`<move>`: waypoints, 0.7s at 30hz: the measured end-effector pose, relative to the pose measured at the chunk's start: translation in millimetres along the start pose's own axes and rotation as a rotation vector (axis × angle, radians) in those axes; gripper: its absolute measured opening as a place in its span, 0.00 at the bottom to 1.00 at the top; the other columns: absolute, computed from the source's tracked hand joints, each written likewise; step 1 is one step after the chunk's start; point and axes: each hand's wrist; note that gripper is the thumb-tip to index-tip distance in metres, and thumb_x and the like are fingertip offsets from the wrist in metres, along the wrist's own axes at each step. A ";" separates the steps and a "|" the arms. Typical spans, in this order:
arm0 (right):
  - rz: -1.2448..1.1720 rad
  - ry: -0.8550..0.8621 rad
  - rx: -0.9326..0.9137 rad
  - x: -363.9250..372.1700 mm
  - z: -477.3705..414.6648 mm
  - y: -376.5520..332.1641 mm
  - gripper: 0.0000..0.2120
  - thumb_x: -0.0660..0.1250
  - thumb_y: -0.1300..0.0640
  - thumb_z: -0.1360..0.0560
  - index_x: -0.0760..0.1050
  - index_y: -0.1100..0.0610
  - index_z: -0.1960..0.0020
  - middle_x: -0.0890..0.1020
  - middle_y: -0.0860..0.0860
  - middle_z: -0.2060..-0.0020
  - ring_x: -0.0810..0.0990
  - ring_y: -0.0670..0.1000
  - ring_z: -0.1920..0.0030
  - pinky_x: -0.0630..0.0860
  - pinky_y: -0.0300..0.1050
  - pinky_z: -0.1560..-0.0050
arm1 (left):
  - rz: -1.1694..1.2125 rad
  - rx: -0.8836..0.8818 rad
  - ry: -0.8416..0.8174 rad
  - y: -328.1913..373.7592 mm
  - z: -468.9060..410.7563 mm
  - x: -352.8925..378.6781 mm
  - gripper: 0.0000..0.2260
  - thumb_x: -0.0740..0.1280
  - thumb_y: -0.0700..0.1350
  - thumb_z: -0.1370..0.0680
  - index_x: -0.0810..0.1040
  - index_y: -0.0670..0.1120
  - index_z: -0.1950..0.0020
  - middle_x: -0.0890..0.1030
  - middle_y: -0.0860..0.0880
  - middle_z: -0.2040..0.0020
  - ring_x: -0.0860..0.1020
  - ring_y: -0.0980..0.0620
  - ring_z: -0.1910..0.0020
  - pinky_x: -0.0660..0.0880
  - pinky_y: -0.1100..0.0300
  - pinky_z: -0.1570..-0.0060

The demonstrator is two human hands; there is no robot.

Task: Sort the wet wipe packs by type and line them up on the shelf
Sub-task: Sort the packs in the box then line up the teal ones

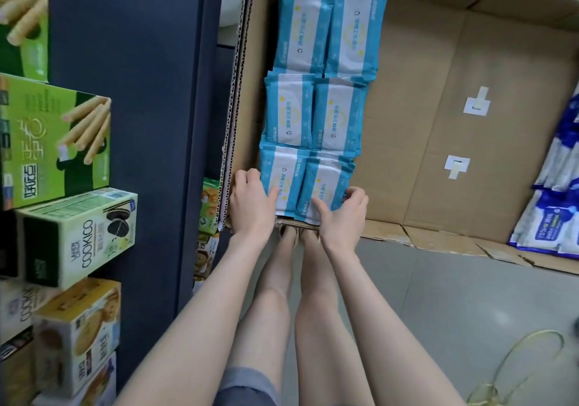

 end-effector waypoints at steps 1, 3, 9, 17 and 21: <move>-0.027 -0.015 0.032 -0.8 -0.8 -0.6 0.24 0.75 0.53 0.32 0.69 0.62 0.43 0.74 0.55 0.46 0.73 0.56 0.45 0.69 0.48 0.46 | 0.005 -0.004 0.009 0.3 -0.2 -0.4 0.14 0.68 0.48 0.23 0.71 0.42 0.43 0.73 0.44 0.42 0.74 0.44 0.46 0.67 0.56 0.54; -0.102 -0.071 0.083 -4.0 -2.7 -2.4 0.18 0.74 0.54 0.32 0.72 0.60 0.47 0.77 0.54 0.49 0.75 0.54 0.49 0.70 0.45 0.51 | 0.050 -0.012 -0.001 0.9 -1.5 -1.7 0.13 0.70 0.47 0.25 0.71 0.43 0.46 0.75 0.45 0.46 0.75 0.45 0.48 0.67 0.56 0.55; -0.507 -0.195 0.081 -45.0 10.1 -15.0 0.05 0.71 0.59 0.28 0.76 0.53 0.60 0.82 0.47 0.63 0.78 0.47 0.62 0.75 0.42 0.57 | 0.377 0.025 0.003 -0.7 15.3 -17.5 0.09 0.73 0.45 0.28 0.78 0.43 0.51 0.79 0.47 0.55 0.75 0.52 0.59 0.71 0.64 0.59; -0.766 -0.404 -0.042 -138.9 73.1 -31.8 0.08 0.69 0.56 0.25 0.78 0.59 0.50 0.83 0.55 0.55 0.79 0.53 0.55 0.75 0.49 0.53 | 1.172 -0.087 0.105 13.7 138.2 -57.2 0.04 0.66 0.39 0.23 0.75 0.48 0.54 0.81 0.52 0.55 0.79 0.57 0.57 0.76 0.65 0.59; -0.733 -0.528 -0.148 -182.0 117.4 -15.5 0.10 0.68 0.61 0.24 0.76 0.64 0.45 0.84 0.57 0.51 0.82 0.55 0.53 0.79 0.49 0.53 | 1.315 -0.178 0.252 9.3 219.2 -41.5 0.03 0.65 0.40 0.22 0.76 0.46 0.54 0.82 0.48 0.55 0.79 0.50 0.55 0.77 0.57 0.57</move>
Point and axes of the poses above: each hand's wrist, its own z-axis away from the middle knuckle, its own x-axis out of the palm, y = z × x
